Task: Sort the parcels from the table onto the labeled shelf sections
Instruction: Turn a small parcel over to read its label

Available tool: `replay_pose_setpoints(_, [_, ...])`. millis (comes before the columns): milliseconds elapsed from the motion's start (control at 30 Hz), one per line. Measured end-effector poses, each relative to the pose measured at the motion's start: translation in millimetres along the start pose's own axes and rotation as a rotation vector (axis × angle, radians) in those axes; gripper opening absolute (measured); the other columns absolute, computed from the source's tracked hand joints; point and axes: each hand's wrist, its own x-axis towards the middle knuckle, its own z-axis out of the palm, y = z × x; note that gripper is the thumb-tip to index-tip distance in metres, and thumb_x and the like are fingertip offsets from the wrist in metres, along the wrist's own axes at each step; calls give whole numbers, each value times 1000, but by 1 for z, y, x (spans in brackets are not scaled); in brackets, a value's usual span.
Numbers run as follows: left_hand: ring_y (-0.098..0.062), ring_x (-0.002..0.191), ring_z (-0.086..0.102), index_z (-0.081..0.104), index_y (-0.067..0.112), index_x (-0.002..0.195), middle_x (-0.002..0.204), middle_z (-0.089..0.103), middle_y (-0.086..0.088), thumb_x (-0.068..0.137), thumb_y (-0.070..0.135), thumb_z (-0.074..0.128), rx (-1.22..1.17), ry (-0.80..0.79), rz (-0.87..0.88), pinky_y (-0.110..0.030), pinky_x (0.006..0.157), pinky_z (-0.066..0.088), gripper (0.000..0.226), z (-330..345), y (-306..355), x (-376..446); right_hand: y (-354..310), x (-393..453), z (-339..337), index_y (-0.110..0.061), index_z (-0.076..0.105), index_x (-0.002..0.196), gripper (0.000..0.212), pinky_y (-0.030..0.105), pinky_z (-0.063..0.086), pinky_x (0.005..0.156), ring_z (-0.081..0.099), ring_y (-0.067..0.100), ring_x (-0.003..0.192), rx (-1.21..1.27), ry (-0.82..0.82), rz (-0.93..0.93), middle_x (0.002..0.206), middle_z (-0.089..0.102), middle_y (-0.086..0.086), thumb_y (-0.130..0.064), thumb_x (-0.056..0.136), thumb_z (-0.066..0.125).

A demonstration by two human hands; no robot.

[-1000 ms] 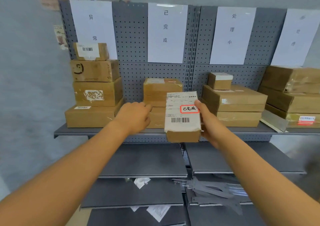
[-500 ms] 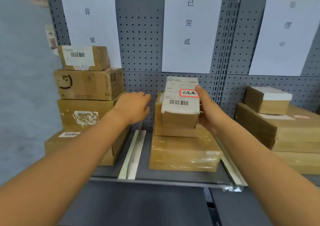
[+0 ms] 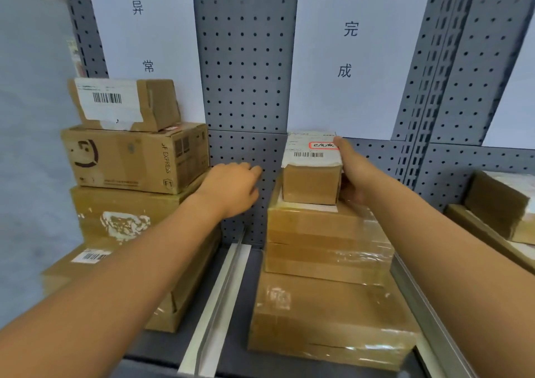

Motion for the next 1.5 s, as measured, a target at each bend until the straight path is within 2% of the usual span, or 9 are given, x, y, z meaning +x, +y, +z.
replay_pose_setpoints(100, [-28,98,60,51,15,127,112,60,-6,100,33,41,8,-28,-17,-35,70,43,34,6,-1,2,-3,12,-1,-22,66,106,52,38,54,84,64,25,87,-90,57,27,96,69,8,-62,97,35])
replay_pose_setpoints(200, [-28,101,61,51,16,127,116,61,-6,100,34,41,4,-54,-35,-38,77,49,34,7,0,0,-4,16,-5,-17,60,122,56,43,48,98,59,27,103,-254,114,31,113,64,11,-60,98,34])
replay_pose_setpoints(267, [-28,101,61,51,16,128,117,60,-7,100,35,41,8,-57,-40,-38,77,49,35,4,1,-3,-8,14,-6,-14,60,120,52,40,47,91,56,26,99,-267,133,-2,110,64,9,-54,100,34])
replay_pose_setpoints(367, [-27,102,60,50,16,128,117,60,-6,100,35,41,27,-58,-59,-35,74,44,35,-5,0,-10,-19,8,-5,-16,56,88,33,30,39,67,49,24,87,-410,223,-311,88,56,3,-40,101,38])
replay_pose_setpoints(467, [-26,101,59,51,16,125,113,60,-6,100,35,41,32,-37,-103,-35,73,45,34,-23,-2,-21,-27,-7,11,-16,60,120,27,29,43,90,52,20,111,-514,245,-730,117,59,2,-29,100,47])
replay_pose_setpoints(667, [-26,85,60,52,16,113,97,59,-4,98,37,45,-22,3,-279,-36,65,50,27,-59,-2,-87,-11,-62,91,-15,59,127,31,28,40,97,50,18,119,-723,-192,-1203,125,57,3,-22,97,53])
replay_pose_setpoints(833, [-29,101,61,51,20,128,117,62,-5,97,37,45,67,-158,-518,-35,75,49,36,-78,-10,-192,53,-98,154,-10,56,130,35,43,44,95,50,27,116,-875,-479,-1228,123,56,9,-19,96,52])
replay_pose_setpoints(1067, [-29,107,59,49,18,130,122,60,-5,99,35,42,185,-370,-807,-36,79,46,37,-111,-4,-363,135,-186,251,-17,42,144,48,39,41,98,44,28,127,-1044,-862,-1216,139,47,7,-24,97,49])
replay_pose_setpoints(1500, [-29,106,60,48,18,132,122,60,-5,99,37,42,273,-489,-1139,-36,80,44,38,-200,-24,-645,195,-413,429,-19,40,145,51,37,36,103,44,26,127,-927,-1142,-1376,137,50,3,-30,96,50])
